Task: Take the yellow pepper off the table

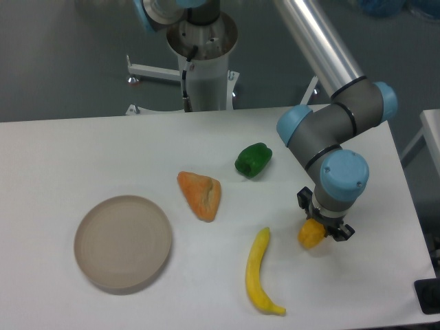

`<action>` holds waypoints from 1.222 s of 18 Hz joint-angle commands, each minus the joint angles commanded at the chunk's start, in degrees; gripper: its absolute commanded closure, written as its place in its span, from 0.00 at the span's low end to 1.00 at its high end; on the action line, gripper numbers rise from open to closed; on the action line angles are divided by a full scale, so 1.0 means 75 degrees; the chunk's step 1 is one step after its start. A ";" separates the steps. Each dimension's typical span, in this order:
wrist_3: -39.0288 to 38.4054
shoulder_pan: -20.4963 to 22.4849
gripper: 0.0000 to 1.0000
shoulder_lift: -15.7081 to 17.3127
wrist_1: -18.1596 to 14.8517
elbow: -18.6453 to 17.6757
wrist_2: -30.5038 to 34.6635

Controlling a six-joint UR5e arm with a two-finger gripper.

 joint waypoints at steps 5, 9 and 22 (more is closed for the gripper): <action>-0.0011 -0.0047 0.55 -0.0198 0.0047 0.0678 -0.0257; -0.0012 -0.0047 0.54 -0.0725 0.0303 0.1452 -0.0457; 0.0047 -0.0082 0.53 -0.1453 0.1137 0.2087 -0.0352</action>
